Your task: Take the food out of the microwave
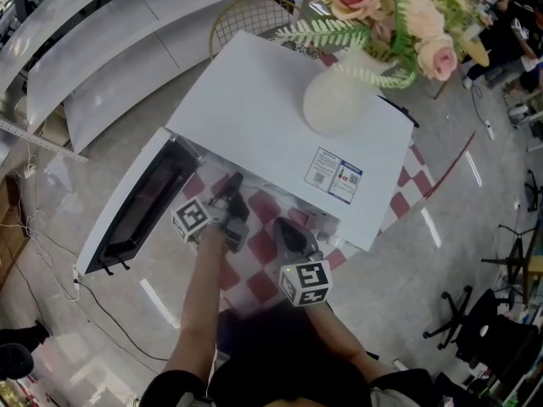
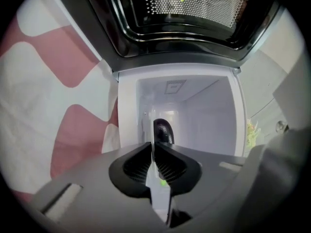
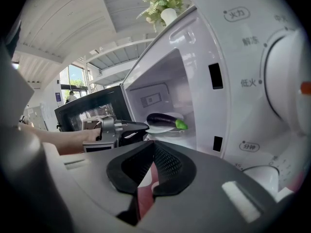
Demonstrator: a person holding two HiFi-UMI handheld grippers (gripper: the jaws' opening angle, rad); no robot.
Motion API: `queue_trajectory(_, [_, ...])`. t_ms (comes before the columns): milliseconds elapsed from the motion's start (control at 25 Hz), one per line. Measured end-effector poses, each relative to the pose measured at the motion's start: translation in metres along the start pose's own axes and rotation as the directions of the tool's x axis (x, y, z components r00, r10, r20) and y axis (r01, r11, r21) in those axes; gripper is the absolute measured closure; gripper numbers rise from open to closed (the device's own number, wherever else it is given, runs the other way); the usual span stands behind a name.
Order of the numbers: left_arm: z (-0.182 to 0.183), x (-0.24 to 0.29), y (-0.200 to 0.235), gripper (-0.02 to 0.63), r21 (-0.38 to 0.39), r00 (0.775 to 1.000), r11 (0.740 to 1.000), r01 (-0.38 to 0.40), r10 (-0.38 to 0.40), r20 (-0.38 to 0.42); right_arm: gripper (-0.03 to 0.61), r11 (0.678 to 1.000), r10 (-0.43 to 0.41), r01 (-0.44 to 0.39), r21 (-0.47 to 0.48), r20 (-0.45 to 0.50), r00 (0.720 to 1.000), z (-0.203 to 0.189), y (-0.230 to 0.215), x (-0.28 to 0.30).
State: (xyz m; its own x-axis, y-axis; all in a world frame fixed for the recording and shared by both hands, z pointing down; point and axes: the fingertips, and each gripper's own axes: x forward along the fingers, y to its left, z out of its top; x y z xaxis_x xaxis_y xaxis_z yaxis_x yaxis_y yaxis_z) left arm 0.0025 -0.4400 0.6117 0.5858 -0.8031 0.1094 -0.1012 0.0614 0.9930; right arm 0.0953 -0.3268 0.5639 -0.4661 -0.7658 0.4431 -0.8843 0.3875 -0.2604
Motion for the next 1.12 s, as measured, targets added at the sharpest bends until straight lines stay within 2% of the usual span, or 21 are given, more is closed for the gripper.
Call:
queue_trajectory(320, [-0.002,0.000,-0.002,0.587,-0.029,1.000,1.000,0.008,-0.007,0.021,0.577,1.000,0.002,-0.003,0.008,0.006,1.000,0.003,-0.003,0.002])
queue_trajectory(480, [-0.003,-0.003,0.000,0.588,-0.014,1.000,1.000,-0.003,0.004,0.025,0.578,1.000,0.000,-0.001,0.009,0.012,1.000,0.004,-0.005,0.005])
queue_trajectory(680, [-0.006,-0.006,-0.002,0.589,-0.050,0.999,0.999,0.019,-0.018,0.031,0.577,1.000,-0.004,0.004,0.004,0.010,1.000,0.004,-0.006,0.003])
queue_trajectory(1120, [-0.008,-0.017,-0.001,0.589,-0.081,0.999,0.997,0.016,-0.011,0.053,0.577,1.000,-0.016,0.016,0.007,0.015,1.000,0.002,-0.004,-0.007])
